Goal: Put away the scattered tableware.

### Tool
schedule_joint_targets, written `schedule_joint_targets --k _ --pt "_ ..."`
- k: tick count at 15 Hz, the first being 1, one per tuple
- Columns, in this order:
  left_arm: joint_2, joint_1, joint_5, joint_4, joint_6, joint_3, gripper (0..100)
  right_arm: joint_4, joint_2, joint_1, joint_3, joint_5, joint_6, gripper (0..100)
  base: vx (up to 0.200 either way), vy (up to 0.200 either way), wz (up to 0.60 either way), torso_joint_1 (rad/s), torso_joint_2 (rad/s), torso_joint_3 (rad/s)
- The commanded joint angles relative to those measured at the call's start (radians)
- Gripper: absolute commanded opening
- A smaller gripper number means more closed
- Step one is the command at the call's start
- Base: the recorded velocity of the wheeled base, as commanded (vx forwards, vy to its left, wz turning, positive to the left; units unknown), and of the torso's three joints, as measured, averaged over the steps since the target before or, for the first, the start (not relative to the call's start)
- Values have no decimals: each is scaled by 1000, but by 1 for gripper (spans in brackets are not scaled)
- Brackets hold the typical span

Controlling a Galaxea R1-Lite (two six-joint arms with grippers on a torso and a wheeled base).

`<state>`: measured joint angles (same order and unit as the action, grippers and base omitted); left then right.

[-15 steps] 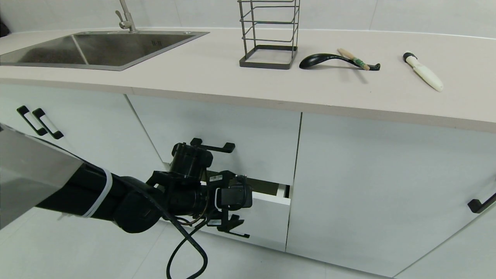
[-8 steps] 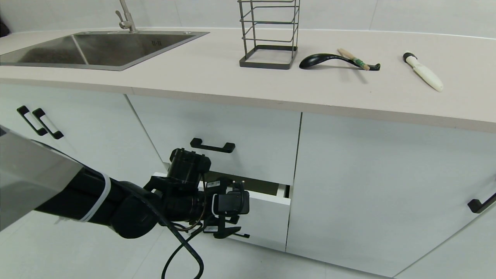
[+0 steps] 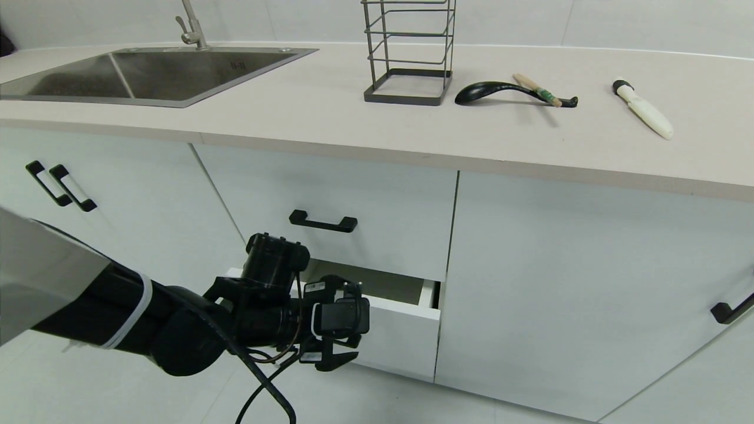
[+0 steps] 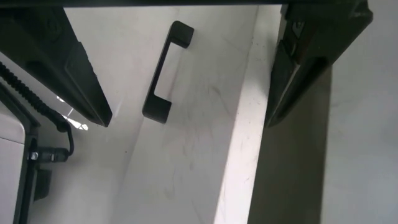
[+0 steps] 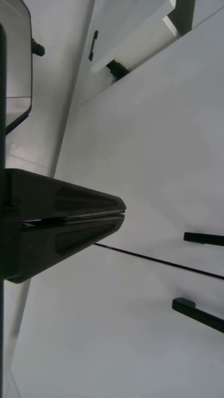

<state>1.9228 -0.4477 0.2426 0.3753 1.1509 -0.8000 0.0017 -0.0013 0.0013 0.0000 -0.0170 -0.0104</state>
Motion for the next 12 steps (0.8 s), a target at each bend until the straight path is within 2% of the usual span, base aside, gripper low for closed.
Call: schedule_joint_targets --k 1,3,6,7,11,12 --pt "-31 4 0 2 1 38 100 0 1 0 0 0 0 0 0 0 0 0 0 0" --pt "-94 0 3 2 4 130 100 0 1 0 0 0 0 0 0 0 0 0 0 0" --pt "-269 -2 4 -1 -3 337 100 0 1 0 0 0 0 0 0 0 0 0 0 0" --pt "-311 -2 4 -3 -5 380 100 0 1 0 0 0 0 0 0 0 0 0 0 0" --pt "-349 -11 9 -4 -8 404 100 0 1 0 0 0 0 0 0 0 0 0 0 0" --pt "-347 -11 17 -3 -23 401 100 0 1 0 0 2 0 0 0 0 0 0 0 0"
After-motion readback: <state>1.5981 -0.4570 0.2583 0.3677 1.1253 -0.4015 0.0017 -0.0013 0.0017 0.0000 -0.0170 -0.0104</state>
